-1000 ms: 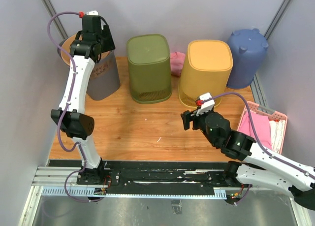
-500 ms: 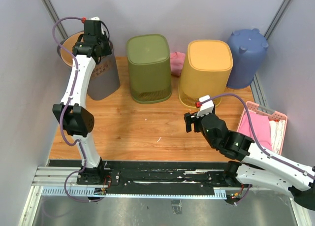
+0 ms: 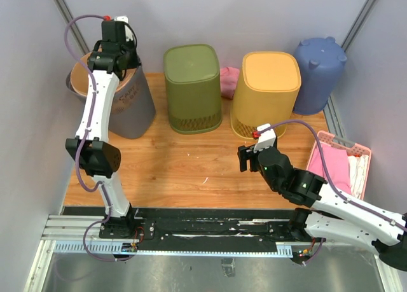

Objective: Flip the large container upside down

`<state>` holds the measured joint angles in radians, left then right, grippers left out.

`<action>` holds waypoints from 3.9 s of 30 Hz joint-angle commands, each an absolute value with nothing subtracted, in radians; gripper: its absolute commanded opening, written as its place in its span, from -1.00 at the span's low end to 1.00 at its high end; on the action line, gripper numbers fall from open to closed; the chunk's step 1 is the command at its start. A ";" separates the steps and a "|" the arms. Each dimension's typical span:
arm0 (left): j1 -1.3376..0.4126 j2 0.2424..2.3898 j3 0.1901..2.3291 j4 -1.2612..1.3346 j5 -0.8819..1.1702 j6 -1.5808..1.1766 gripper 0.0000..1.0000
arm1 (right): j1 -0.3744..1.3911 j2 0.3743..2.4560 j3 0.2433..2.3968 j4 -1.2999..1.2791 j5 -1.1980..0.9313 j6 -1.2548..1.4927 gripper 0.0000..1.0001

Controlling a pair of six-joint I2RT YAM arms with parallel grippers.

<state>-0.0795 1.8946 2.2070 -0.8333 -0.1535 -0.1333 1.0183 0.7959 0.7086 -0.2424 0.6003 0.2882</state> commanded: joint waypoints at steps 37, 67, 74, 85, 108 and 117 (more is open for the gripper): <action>-0.132 1.262 2.322 -0.565 0.097 -0.228 -0.99 | 0.998 0.788 0.745 -0.235 0.645 0.297 0.50; -0.155 0.758 1.016 0.009 0.791 -0.676 -0.99 | 0.911 0.758 0.847 -0.355 0.518 0.453 0.56; -0.238 0.745 0.866 0.108 0.603 -0.790 -0.99 | 0.393 0.890 1.028 -0.493 -0.283 0.645 0.87; -0.256 0.729 0.705 0.058 0.482 -0.903 -0.99 | 0.240 0.799 0.825 -0.501 -0.398 0.861 0.80; -0.358 0.830 0.778 -0.335 0.330 -0.461 0.73 | 0.240 0.715 0.464 -0.223 -0.612 1.226 0.64; -0.367 0.787 0.898 -0.473 0.254 -0.261 0.98 | 0.240 0.696 0.602 -0.543 -0.402 1.075 0.77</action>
